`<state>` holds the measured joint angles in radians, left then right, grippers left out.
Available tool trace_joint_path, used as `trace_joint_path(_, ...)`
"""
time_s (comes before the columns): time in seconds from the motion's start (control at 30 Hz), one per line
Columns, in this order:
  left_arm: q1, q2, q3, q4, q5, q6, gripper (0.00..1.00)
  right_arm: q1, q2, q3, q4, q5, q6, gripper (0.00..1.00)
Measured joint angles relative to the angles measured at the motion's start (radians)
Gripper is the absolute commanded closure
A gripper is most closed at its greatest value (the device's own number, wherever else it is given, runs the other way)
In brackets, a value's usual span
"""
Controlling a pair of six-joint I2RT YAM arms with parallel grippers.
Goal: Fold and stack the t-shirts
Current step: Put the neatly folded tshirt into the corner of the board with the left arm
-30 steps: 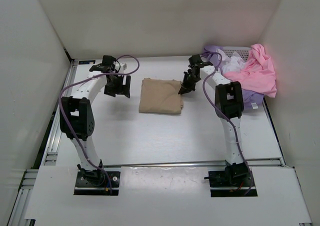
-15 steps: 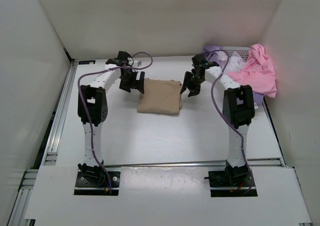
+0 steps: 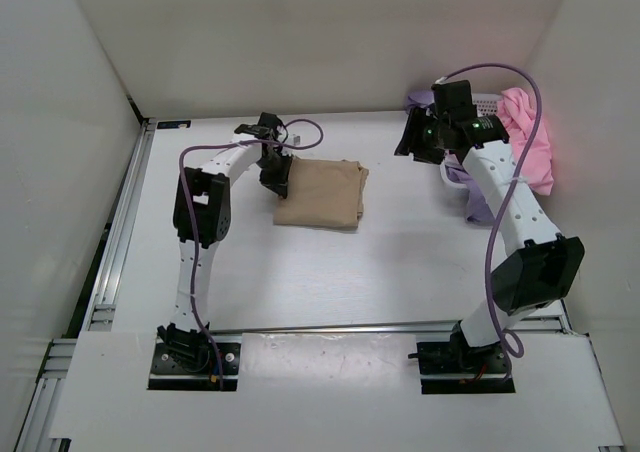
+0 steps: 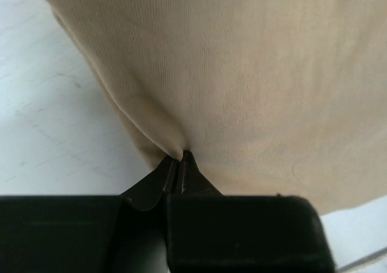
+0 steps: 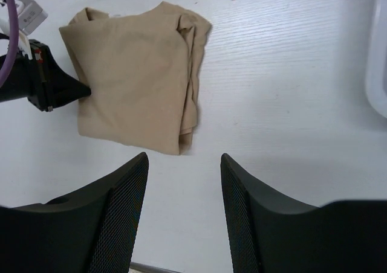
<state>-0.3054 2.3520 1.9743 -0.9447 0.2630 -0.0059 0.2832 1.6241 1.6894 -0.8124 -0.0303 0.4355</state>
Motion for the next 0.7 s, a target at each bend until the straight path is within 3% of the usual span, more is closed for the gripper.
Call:
trace_joint_path(0.27, 0.046, -0.013, -0.001, 0.004, -0.177, -0.002, 0.90, -0.008, -0.030, -0.003, -0.029, 0.059, -0.002, 0.43)
trace_joint_path(0.53, 0.251, -0.024, -0.014, 0.069, -0.474, 0.002, 0.90, -0.008, -0.030, -0.003, -0.053, 0.084, -0.003, 0.43)
trace_joint_path(0.7, 0.384, 0.027, 0.096, 0.084, -0.593, 0.003, 0.90, -0.008, -0.030, -0.003, -0.060, 0.095, -0.009, 0.43)
